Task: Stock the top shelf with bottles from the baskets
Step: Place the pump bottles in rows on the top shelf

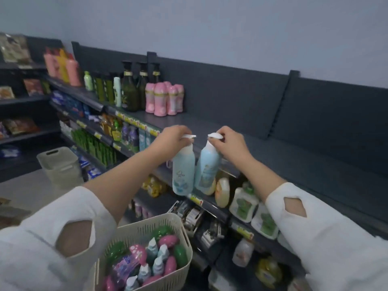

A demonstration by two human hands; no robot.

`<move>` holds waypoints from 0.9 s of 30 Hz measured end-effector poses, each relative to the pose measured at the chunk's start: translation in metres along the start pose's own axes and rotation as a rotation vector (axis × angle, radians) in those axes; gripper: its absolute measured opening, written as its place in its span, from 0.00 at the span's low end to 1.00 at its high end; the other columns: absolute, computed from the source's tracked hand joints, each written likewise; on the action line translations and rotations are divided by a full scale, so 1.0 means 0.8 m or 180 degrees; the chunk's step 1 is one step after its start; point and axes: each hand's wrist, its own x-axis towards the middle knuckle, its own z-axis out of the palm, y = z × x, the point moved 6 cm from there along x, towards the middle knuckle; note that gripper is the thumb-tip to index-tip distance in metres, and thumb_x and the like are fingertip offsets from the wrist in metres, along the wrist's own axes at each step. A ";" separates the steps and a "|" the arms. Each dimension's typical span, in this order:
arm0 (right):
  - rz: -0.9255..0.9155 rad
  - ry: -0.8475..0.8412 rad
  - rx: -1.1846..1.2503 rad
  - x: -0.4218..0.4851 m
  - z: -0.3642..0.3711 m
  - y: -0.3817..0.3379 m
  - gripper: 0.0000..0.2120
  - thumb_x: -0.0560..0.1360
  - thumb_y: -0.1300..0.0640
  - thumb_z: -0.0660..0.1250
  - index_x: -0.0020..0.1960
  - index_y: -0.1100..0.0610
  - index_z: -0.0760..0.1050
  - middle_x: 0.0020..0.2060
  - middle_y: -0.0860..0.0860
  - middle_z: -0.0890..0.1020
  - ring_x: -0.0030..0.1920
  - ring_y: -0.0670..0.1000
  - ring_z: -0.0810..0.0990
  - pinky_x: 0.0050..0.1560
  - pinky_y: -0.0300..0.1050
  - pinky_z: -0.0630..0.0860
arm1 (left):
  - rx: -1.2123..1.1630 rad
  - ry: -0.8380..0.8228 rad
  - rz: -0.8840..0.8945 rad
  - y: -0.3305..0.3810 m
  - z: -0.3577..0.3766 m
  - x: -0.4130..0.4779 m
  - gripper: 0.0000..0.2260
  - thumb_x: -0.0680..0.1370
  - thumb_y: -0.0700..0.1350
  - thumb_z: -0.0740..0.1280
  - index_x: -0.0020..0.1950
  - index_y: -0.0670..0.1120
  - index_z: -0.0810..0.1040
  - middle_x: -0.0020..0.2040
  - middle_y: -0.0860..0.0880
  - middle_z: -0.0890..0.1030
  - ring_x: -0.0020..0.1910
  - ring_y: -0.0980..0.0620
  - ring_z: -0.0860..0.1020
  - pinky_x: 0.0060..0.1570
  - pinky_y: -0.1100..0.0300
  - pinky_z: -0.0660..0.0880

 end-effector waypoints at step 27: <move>0.0536 0.0408 -0.0143 0.169 -0.276 0.322 0.03 0.76 0.57 0.65 0.49 0.56 0.74 0.46 0.50 0.77 0.45 0.49 0.73 0.36 0.36 0.67 | -0.0913 -0.0172 0.0219 0.237 0.239 0.322 0.09 0.77 0.50 0.64 0.55 0.51 0.77 0.57 0.49 0.78 0.56 0.47 0.76 0.52 0.47 0.77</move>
